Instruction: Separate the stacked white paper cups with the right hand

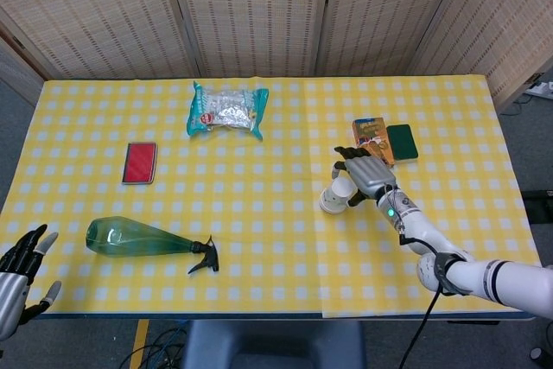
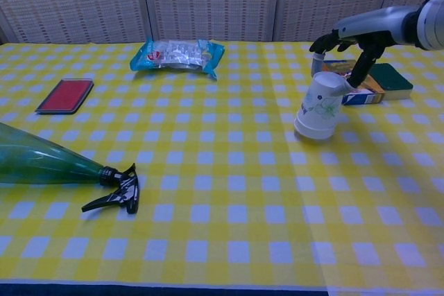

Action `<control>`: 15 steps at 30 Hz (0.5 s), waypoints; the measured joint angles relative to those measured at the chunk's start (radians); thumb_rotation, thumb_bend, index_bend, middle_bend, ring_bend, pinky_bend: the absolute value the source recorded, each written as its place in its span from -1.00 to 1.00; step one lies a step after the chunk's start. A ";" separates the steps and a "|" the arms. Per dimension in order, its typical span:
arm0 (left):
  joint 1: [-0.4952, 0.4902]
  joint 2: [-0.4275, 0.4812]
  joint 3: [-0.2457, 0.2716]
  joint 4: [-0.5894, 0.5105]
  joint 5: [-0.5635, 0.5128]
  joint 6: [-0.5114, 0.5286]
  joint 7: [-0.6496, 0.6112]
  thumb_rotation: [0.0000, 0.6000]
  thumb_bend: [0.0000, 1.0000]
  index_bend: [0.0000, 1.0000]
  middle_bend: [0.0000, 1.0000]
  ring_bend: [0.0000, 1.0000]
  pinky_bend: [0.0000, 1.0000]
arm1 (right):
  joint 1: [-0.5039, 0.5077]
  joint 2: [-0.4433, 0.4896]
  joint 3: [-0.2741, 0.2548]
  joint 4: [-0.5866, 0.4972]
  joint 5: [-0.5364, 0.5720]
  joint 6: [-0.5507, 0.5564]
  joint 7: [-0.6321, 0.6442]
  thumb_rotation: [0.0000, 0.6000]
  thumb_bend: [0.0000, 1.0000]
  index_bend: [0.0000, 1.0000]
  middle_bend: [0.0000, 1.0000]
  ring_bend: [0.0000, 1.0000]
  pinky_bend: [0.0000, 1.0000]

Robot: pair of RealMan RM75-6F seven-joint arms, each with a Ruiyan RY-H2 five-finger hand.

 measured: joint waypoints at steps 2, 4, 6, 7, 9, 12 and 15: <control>0.000 -0.001 0.001 -0.002 0.002 0.000 0.003 1.00 -0.24 -1.00 -1.00 -0.89 -0.59 | -0.006 0.021 0.011 -0.021 -0.011 0.008 0.013 1.00 -0.44 -0.23 -1.00 -1.00 -1.00; 0.001 -0.002 0.001 -0.003 0.002 0.001 0.008 1.00 -0.24 -1.00 -1.00 -0.89 -0.59 | -0.013 0.044 0.021 -0.042 -0.023 0.014 0.023 1.00 -0.44 -0.23 -1.00 -1.00 -1.00; 0.001 -0.003 0.002 -0.004 0.003 0.000 0.010 1.00 -0.24 -1.00 -1.00 -0.89 -0.59 | -0.016 0.063 0.028 -0.060 -0.031 0.019 0.027 1.00 -0.44 -0.23 -1.00 -1.00 -1.00; 0.001 -0.004 0.002 -0.004 0.003 -0.001 0.012 1.00 -0.24 -1.00 -1.00 -0.89 -0.59 | -0.017 0.074 0.032 -0.071 -0.036 0.023 0.029 1.00 -0.44 -0.23 -1.00 -1.00 -1.00; 0.000 -0.004 0.002 -0.005 0.001 -0.004 0.015 1.00 -0.24 -1.00 -1.00 -0.89 -0.59 | -0.018 0.089 0.039 -0.089 -0.041 0.028 0.031 1.00 -0.44 -0.23 -1.00 -1.00 -1.00; -0.001 -0.006 0.001 -0.006 -0.001 -0.006 0.018 1.00 -0.24 -1.00 -1.00 -0.89 -0.59 | -0.021 0.116 0.054 -0.119 -0.049 0.037 0.037 1.00 -0.44 -0.23 -1.00 -1.00 -1.00; -0.002 -0.007 0.000 -0.006 -0.004 -0.010 0.019 1.00 -0.24 -1.00 -1.00 -0.89 -0.59 | -0.020 0.141 0.073 -0.144 -0.051 0.041 0.046 1.00 -0.44 -0.23 -1.00 -1.00 -1.00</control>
